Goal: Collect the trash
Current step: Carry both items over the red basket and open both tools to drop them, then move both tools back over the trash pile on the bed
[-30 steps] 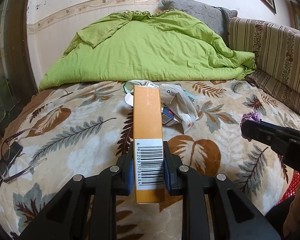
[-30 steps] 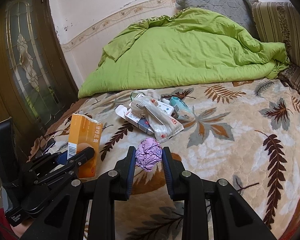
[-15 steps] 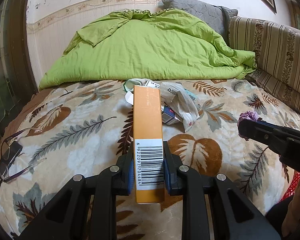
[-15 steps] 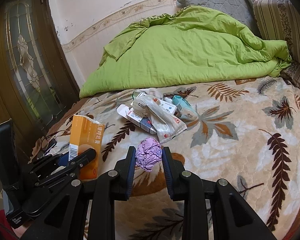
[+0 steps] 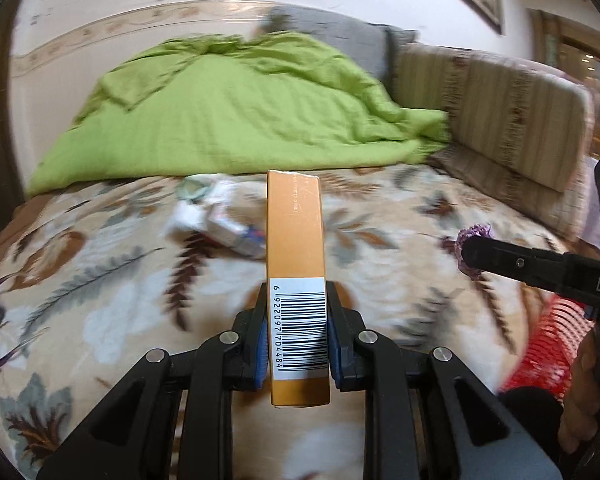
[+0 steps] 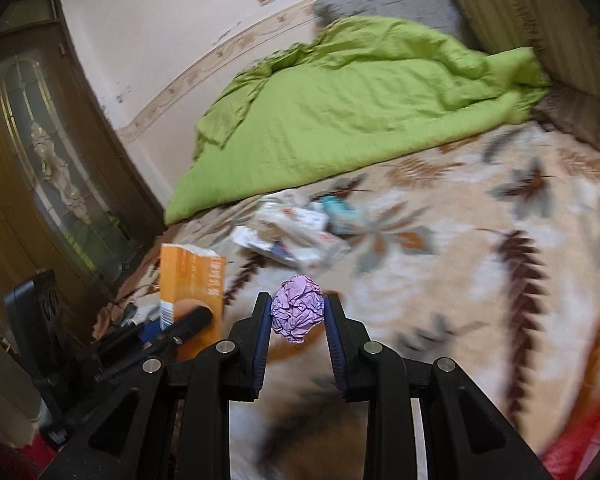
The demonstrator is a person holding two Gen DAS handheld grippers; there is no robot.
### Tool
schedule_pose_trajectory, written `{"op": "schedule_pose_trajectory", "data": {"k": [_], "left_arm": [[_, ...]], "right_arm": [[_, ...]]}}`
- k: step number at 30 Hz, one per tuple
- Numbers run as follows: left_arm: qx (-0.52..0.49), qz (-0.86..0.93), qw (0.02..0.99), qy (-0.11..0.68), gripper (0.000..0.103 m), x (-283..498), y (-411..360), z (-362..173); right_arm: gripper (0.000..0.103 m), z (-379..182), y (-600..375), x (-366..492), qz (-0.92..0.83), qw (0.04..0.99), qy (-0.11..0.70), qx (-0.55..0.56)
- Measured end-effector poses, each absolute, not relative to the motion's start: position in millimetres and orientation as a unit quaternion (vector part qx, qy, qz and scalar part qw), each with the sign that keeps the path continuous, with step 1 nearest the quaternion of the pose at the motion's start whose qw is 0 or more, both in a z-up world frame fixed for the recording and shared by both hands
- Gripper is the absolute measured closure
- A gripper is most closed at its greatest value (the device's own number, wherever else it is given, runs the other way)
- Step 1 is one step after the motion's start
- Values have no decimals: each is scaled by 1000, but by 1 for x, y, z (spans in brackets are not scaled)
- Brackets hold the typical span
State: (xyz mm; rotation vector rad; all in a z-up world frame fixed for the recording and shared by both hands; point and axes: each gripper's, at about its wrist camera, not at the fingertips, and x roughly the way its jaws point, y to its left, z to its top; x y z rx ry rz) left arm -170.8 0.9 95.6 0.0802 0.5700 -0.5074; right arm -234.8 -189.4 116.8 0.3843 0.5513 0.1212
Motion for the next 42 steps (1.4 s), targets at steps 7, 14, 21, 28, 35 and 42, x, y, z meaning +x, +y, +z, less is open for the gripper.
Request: {"op": "schedule_pose_trajectory", "data": {"k": [7, 14, 21, 28, 35, 42], "left_arm": [[61, -376, 879, 287, 81, -211, -76, 118], [82, -513, 784, 340, 81, -258, -187, 121], [104, -563, 715, 401, 79, -287, -274, 97], [96, -541, 731, 404, 44, -280, -266, 98], [69, -456, 801, 381, 27, -242, -188, 116], [47, -292, 876, 380, 16, -183, -76, 109]], "right_arm": [[74, 134, -285, -344, -73, 941, 260, 203], [74, 131, -365, -429, -195, 916, 252, 244], [62, 110, -403, -464, -248, 890, 262, 277], [34, 117, -403, -463, -257, 896, 251, 263], [34, 129, -358, -410, -171, 924, 255, 226], [34, 130, -287, -344, -63, 941, 280, 177]]}}
